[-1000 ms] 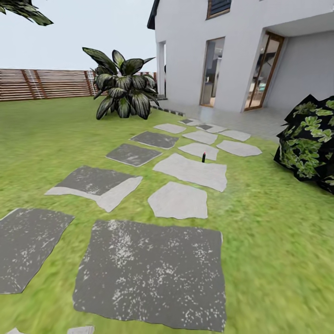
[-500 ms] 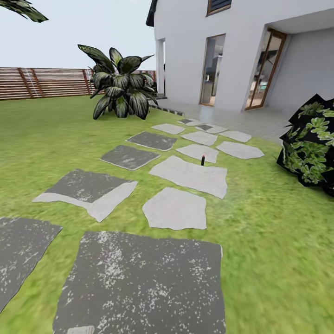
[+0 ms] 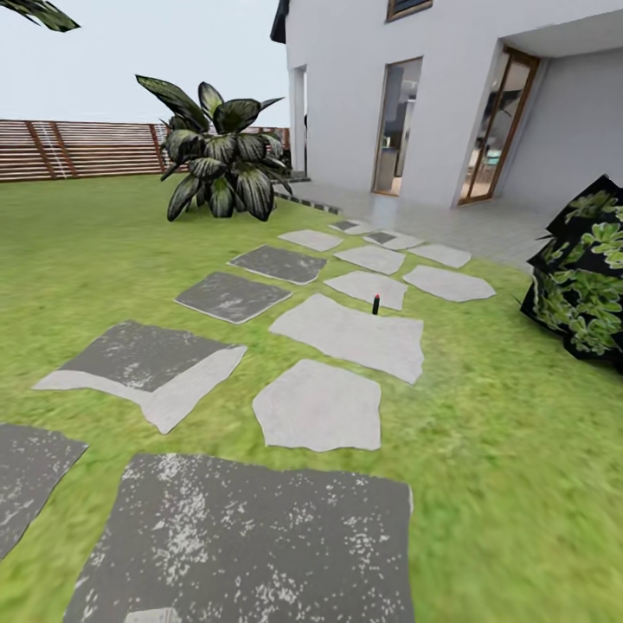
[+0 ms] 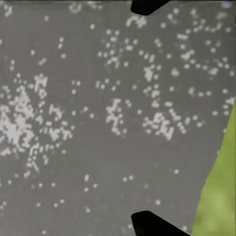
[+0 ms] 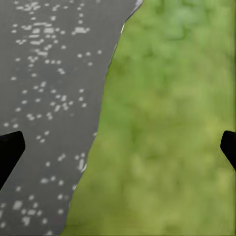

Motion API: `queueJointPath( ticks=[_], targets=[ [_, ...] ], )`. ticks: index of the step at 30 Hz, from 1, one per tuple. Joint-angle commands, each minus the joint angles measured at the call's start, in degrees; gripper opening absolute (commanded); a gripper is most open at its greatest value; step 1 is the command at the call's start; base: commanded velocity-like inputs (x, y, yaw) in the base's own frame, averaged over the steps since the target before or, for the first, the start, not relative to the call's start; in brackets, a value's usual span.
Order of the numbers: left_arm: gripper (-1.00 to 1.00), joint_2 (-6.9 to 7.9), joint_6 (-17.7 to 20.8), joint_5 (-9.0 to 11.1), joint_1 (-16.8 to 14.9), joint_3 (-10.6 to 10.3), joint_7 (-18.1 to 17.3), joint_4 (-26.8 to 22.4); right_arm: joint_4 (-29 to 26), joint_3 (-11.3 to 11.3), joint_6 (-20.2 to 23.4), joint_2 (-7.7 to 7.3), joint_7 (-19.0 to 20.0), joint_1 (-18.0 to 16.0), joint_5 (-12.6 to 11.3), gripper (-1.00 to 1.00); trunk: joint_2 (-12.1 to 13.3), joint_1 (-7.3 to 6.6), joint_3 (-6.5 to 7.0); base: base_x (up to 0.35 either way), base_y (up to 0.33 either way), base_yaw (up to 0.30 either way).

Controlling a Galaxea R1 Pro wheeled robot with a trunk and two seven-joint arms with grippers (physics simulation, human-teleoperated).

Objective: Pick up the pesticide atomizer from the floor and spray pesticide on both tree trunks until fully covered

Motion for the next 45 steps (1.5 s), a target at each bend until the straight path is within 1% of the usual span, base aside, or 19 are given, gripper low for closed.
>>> queueJointPath(
  ticks=[1,45],
  targets=[
    [1.0,-0.01,-0.2,0.1,0.0,0.1,0.0,0.0,0.1,0.0,-0.2,-0.01,0.0,0.0,0.0,1.0,0.0,0.02,-0.05,0.306,-0.13,0.0],
    [1.0,-0.01,-0.2,0.1,0.0,0.1,0.0,0.0,0.1,0.0,-0.2,-0.01,0.0,0.0,0.0,1.0,0.0,0.02,-0.05,0.303,-0.135,0.0]
  ],
)
